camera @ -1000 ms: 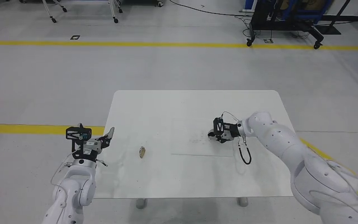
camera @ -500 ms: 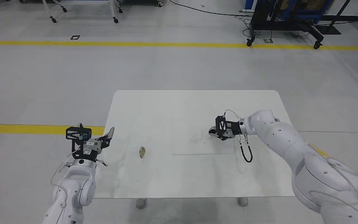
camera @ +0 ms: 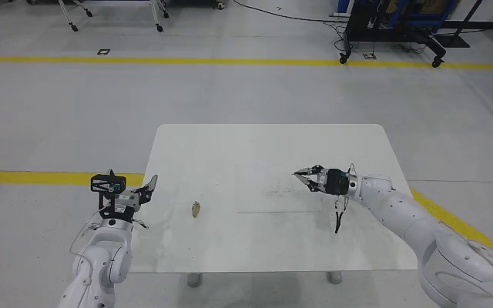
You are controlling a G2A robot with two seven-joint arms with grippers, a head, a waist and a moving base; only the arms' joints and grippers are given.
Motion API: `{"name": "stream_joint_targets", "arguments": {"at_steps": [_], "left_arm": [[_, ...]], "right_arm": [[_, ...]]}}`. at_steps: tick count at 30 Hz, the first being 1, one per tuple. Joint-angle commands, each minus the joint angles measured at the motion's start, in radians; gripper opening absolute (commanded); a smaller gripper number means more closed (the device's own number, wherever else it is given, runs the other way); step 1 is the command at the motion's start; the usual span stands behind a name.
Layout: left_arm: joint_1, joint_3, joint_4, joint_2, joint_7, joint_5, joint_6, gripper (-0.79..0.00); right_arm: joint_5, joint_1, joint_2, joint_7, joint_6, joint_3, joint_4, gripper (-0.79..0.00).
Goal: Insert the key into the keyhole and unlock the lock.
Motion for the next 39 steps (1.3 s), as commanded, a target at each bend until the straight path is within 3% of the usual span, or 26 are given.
{"name": "stream_joint_targets", "arguments": {"at_steps": [1, 2, 14, 23, 27, 39], "left_arm": [[0.000, 0.000, 0.000, 0.000, 0.000, 0.000, 0.000, 0.000], [0.000, 0.000, 0.000, 0.000, 0.000, 0.000, 0.000, 0.000], [0.000, 0.000, 0.000, 0.000, 0.000, 0.000, 0.000, 0.000], [0.000, 0.000, 0.000, 0.000, 0.000, 0.000, 0.000, 0.000], [0.000, 0.000, 0.000, 0.000, 0.000, 0.000, 0.000, 0.000], [0.000, 0.000, 0.000, 0.000, 0.000, 0.000, 0.000, 0.000]], "right_arm": [[0.024, -0.014, 0.034, -0.012, 0.013, -0.009, -0.065, -0.785], [-0.015, -0.008, 0.053, -0.028, 0.029, -0.025, -0.085, -0.785], [-0.005, -0.013, 0.052, -0.017, 0.029, -0.022, -0.093, -0.785], [0.232, -0.070, 0.067, 0.006, -0.006, 0.072, -0.225, -0.785], [0.443, -0.120, 0.093, 0.074, -0.073, 0.121, -0.349, -0.785], [0.443, -0.120, 0.093, 0.074, -0.073, 0.121, -0.349, -0.785]]}}
